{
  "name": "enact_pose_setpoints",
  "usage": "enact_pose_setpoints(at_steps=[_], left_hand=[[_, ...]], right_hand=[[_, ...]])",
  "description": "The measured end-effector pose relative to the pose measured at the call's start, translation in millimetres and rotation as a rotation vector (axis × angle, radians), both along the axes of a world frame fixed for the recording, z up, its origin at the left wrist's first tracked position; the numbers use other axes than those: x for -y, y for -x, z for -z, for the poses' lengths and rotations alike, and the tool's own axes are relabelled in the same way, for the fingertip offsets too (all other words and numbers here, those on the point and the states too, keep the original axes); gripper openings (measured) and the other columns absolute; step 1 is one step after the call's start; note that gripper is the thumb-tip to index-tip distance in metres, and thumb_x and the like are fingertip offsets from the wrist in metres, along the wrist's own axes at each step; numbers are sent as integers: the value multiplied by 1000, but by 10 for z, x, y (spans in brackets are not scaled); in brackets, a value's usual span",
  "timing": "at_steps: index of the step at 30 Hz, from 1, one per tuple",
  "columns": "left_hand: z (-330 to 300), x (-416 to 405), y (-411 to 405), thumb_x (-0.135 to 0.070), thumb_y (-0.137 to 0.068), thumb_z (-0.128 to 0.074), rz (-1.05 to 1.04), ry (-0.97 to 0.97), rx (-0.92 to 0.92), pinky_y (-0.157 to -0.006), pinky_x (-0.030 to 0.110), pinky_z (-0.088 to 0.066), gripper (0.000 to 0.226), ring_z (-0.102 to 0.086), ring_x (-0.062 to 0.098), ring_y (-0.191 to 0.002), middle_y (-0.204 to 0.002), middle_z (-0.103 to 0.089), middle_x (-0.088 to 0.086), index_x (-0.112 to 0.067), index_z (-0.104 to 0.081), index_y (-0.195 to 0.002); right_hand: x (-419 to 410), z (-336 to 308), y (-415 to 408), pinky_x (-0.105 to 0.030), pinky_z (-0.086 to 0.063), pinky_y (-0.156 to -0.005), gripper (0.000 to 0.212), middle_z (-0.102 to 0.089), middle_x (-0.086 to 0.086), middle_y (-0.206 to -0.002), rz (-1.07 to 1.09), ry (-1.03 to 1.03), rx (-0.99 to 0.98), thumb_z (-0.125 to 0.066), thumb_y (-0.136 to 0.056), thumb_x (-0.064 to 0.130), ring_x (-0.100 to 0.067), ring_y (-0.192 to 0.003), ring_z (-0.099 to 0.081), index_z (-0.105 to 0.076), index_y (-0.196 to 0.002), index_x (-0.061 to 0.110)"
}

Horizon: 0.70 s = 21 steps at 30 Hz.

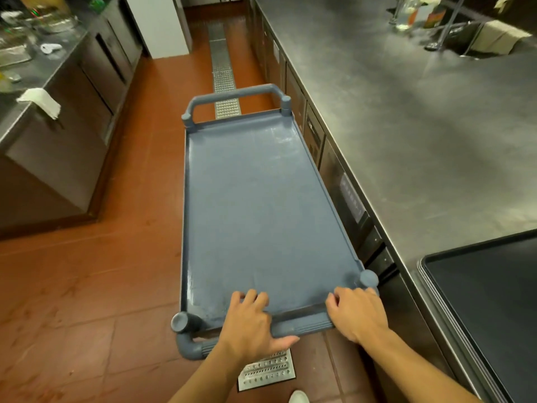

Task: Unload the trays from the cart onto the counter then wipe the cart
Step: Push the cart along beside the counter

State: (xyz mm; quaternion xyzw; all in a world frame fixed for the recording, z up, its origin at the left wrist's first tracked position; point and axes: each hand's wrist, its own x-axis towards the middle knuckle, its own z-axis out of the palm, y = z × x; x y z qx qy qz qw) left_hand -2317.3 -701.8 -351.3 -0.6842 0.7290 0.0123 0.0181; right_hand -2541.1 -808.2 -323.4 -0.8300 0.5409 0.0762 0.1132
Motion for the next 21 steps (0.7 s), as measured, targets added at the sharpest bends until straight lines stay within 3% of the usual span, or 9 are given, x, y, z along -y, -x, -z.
enact_pose_setpoints(at_steps=[2,5,7,11,16,21], left_hand=[[-89,195,27,-98,-71,-41,-73,-82,-16,-70,43,-47,85,-54,21,-76,-79,-54,-4,-20,-73,-62],[-197,525,43,-100,-70,-24,-114,-258,-69,-90,43,-44,100,-51,23,-105,-106,-53,-1,-19,-76,-98],[-208,725,41,-100,-66,-16,-114,-279,-75,-94,42,-43,108,-49,23,-113,-112,-51,0,-19,-75,-108],[-125,1037,62,-99,-66,-15,-104,-233,-64,-90,42,-43,108,-50,24,-111,-109,-53,0,-19,-75,-104],[-103,1444,65,-99,-67,-13,-91,-211,-37,-89,41,-41,106,-50,24,-108,-105,-53,0,-21,-76,-102],[-103,1640,150,-97,-66,-13,-107,-229,-84,-89,41,-41,106,-49,24,-107,-100,-47,-1,-20,-77,-101]], right_hand=[[163,-9,-4,-40,-44,-82,34,-75,-4,-91,24,12,-7,-38,-101,36,-29,-89,-70,-63,-82,24],[438,-12,-1,-39,-35,-73,32,-71,-4,-82,92,1,32,-35,-95,37,-32,-87,-68,-50,-70,24],[614,5,10,-39,-36,-76,29,-73,-7,-84,159,-12,74,-40,-95,36,-33,-85,-66,-51,-71,23],[942,59,37,-39,-36,-74,26,-74,-10,-87,198,-13,90,-43,-94,35,-34,-85,-64,-52,-73,22],[1369,84,35,-38,-33,-72,25,-66,-8,-81,177,-49,58,-35,-86,37,-36,-82,-62,-41,-67,23],[1597,17,61,-38,-32,-73,26,-72,-13,-87,226,-19,87,-44,-94,32,-33,-72,-45,-52,-73,19]])
